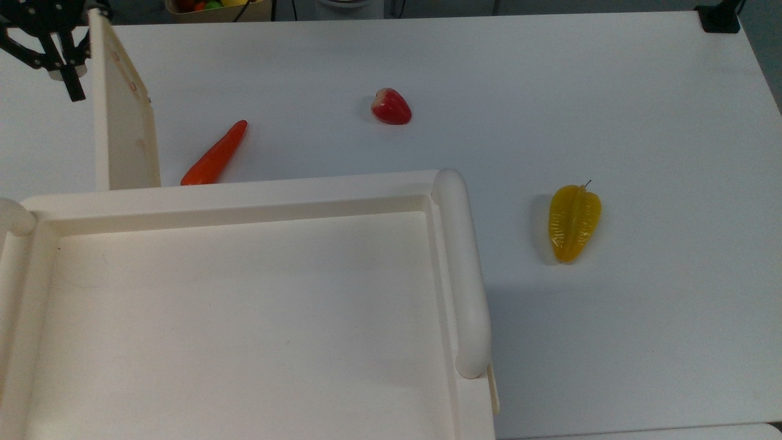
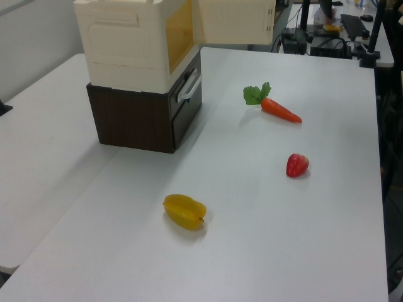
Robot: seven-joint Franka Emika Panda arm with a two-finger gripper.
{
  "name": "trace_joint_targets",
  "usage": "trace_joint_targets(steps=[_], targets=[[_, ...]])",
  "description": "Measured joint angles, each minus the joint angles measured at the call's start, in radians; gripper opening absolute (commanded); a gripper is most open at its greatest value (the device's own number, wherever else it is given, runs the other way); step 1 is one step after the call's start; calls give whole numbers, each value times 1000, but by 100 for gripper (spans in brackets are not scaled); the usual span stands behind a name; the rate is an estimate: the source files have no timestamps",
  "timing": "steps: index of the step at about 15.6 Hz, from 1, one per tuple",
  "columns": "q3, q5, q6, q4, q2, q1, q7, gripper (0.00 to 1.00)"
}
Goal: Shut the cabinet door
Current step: 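Move the gripper to the open door's outer edge and push it inward, then sweep the gripper along the door, swinging it shut against the cabinet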
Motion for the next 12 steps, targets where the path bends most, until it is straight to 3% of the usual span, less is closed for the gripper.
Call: trace_joint_targets(steps=[12], targets=[[6, 68, 1, 0, 1, 171, 46, 0]])
